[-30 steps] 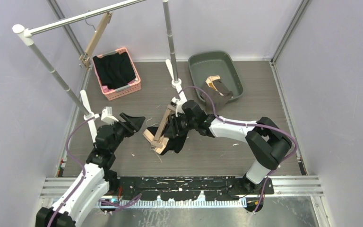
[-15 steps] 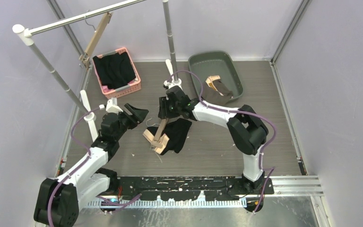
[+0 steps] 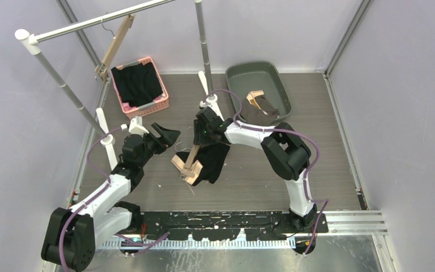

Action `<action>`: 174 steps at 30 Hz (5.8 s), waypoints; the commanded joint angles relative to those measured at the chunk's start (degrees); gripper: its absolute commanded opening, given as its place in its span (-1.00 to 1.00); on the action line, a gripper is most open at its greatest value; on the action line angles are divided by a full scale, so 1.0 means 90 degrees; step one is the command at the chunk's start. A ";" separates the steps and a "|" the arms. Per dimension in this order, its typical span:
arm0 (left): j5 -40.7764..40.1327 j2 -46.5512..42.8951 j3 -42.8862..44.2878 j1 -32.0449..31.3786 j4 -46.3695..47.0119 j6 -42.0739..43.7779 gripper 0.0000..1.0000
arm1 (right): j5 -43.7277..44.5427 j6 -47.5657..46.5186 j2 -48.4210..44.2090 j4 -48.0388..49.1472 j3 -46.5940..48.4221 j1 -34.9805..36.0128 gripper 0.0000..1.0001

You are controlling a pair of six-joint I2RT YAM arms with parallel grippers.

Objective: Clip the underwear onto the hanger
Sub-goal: Pick up the hanger at the center of the board, then open the clamp at the hanger.

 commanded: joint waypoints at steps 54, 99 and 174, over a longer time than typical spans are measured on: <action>0.1797 0.4755 0.0016 0.0293 0.6718 -0.1179 0.41 | -0.0682 -0.0480 -0.1333 0.2452 -0.1534 0.0011 -0.56; 0.2051 0.5887 0.0940 0.0313 0.6718 -0.1337 0.36 | -0.0991 -0.0513 -0.1316 0.2588 -0.1485 0.0011 -0.59; 0.4398 0.4347 -0.0530 0.2386 0.6718 -0.2159 -0.99 | -0.1782 -0.2670 -0.0707 0.1196 -0.0531 0.0191 0.13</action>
